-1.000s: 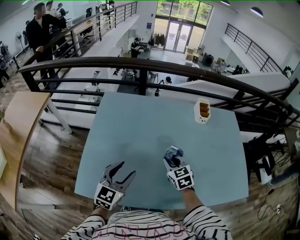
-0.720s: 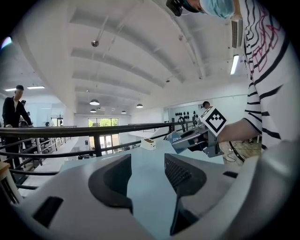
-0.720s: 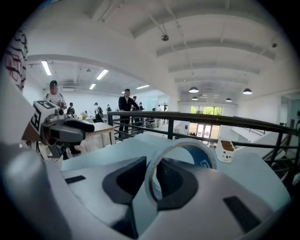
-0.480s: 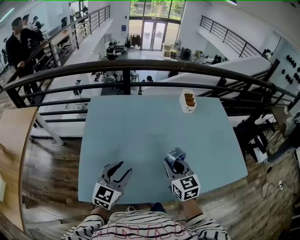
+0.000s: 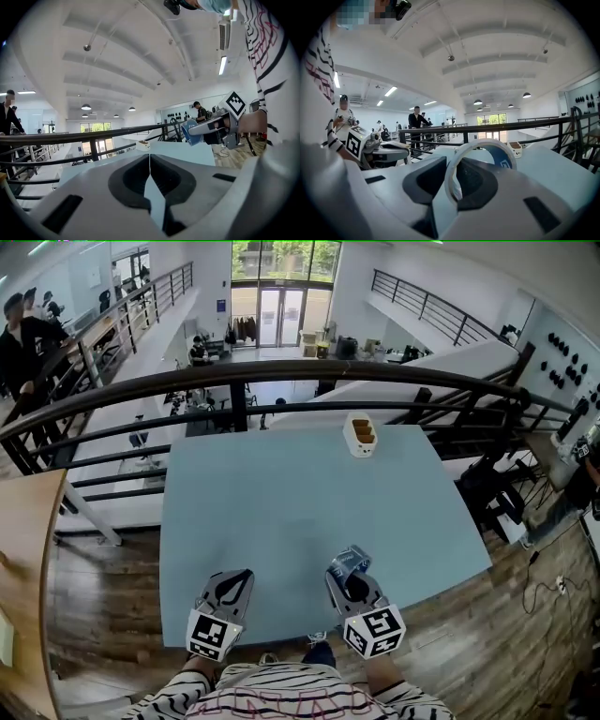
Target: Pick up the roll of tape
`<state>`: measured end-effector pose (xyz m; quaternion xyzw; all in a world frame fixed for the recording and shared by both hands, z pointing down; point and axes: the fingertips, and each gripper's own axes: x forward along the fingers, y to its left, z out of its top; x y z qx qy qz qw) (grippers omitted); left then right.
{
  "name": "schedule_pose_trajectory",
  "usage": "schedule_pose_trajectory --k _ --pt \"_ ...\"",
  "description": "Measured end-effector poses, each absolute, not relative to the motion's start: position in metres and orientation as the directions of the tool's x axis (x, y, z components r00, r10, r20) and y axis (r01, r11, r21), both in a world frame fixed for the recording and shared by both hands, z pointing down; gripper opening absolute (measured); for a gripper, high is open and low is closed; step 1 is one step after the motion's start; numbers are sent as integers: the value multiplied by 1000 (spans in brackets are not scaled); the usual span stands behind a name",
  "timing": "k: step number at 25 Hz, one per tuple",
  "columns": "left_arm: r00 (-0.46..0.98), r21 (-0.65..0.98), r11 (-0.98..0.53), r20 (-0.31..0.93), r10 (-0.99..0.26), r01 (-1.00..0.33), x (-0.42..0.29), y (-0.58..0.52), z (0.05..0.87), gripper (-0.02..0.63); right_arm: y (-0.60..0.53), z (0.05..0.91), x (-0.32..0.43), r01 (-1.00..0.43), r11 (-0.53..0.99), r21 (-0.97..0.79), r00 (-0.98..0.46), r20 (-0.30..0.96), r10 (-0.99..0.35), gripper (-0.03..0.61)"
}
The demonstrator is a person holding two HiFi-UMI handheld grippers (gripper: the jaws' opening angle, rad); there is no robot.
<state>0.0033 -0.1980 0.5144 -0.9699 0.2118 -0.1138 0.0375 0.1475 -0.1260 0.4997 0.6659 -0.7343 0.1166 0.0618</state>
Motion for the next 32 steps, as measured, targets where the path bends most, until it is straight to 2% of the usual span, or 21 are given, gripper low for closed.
schedule_pose_trajectory --k 17,32 --pt "881 -134 -907 216 -420 -400 -30 -185 520 26 -114 506 112 -993 73 -88 -93 250 -964 77" --pt "876 -144 -901 216 -431 -408 -25 -191 520 25 -120 508 117 -994 81 -70 -97 265 -959 74"
